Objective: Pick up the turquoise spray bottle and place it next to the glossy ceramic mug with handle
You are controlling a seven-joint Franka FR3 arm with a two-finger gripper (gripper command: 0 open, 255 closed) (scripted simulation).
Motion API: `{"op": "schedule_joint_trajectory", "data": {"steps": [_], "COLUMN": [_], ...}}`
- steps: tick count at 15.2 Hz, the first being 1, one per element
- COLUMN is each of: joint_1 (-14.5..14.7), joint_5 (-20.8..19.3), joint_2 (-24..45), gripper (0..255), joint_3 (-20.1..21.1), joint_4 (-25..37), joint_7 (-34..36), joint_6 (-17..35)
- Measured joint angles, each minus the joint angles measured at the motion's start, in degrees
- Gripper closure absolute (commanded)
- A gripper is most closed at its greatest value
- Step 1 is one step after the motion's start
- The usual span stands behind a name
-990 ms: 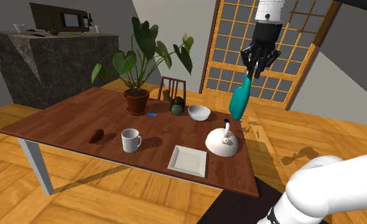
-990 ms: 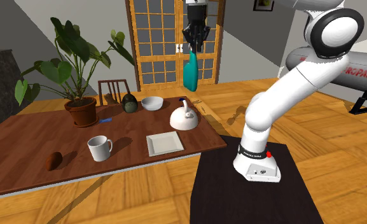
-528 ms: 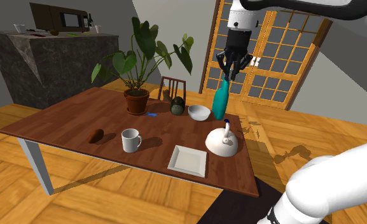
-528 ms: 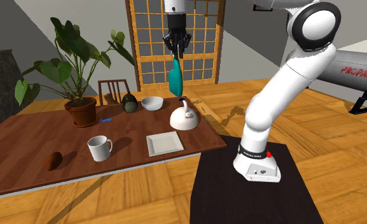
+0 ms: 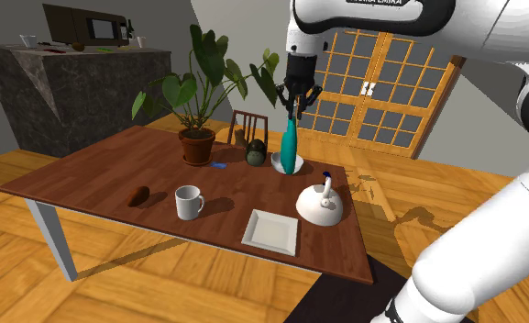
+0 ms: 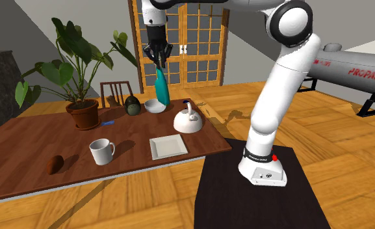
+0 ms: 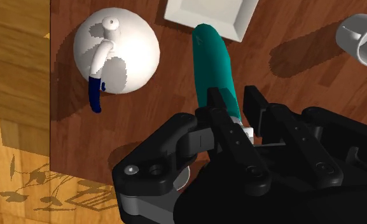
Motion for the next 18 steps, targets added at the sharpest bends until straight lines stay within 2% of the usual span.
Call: {"op": "schedule_joint_trajectory", "data": {"steps": [6,12,14,15,18], "joint_1": [1.30,4.14,5.68,6.05,5.97], "joint_5": [-2.80,-6.63,-8.24,-8.60,-8.59], "joint_2": [12.83,26.66,32.50,34.00,33.93], "gripper": [255,255,255,255,255], "joint_3": [2.52,3.87,3.96,3.91,3.95], "joint_4": [10.18,24.16,31.22,32.51,29.75], "joint_7": [4.22,7.70,8.47,8.71,9.33], "joint_6": [1.88,0.76,-0.68,-0.62,1.99]}}
